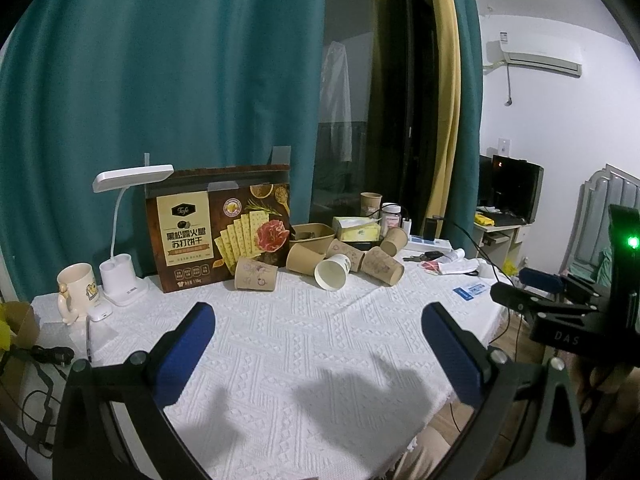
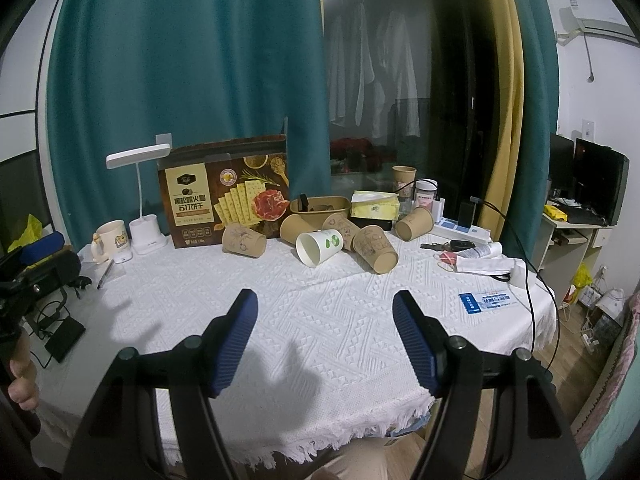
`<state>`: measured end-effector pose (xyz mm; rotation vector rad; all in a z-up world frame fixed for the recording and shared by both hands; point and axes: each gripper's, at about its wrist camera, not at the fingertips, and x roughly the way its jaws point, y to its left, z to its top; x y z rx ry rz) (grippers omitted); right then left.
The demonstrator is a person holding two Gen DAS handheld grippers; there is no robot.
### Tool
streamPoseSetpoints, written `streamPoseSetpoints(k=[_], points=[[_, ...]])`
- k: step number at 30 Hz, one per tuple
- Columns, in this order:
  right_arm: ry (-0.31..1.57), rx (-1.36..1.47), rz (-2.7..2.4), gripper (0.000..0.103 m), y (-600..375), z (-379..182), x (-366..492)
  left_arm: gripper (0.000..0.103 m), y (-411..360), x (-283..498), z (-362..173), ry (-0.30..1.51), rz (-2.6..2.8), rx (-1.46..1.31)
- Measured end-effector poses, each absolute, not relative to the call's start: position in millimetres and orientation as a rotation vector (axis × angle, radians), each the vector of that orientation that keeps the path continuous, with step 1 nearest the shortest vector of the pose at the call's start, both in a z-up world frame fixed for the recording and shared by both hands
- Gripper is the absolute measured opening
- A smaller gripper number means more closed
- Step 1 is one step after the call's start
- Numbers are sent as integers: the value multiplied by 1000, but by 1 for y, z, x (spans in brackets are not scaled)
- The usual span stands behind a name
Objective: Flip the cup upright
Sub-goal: 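Move the right tool toward the white leaf-print cup lying on its side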
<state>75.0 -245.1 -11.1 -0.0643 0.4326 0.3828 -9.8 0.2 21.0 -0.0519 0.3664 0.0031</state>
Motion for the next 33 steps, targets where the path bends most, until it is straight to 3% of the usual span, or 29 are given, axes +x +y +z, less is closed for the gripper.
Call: streamPoseSetpoints(k=[16,33], points=[[483,-48,357,68,-247,-33,127,103,-4,39,5,478,-44,-28],[698,4,276,68,-270,-108,319,103,-20,296,-75,817,-202,138]])
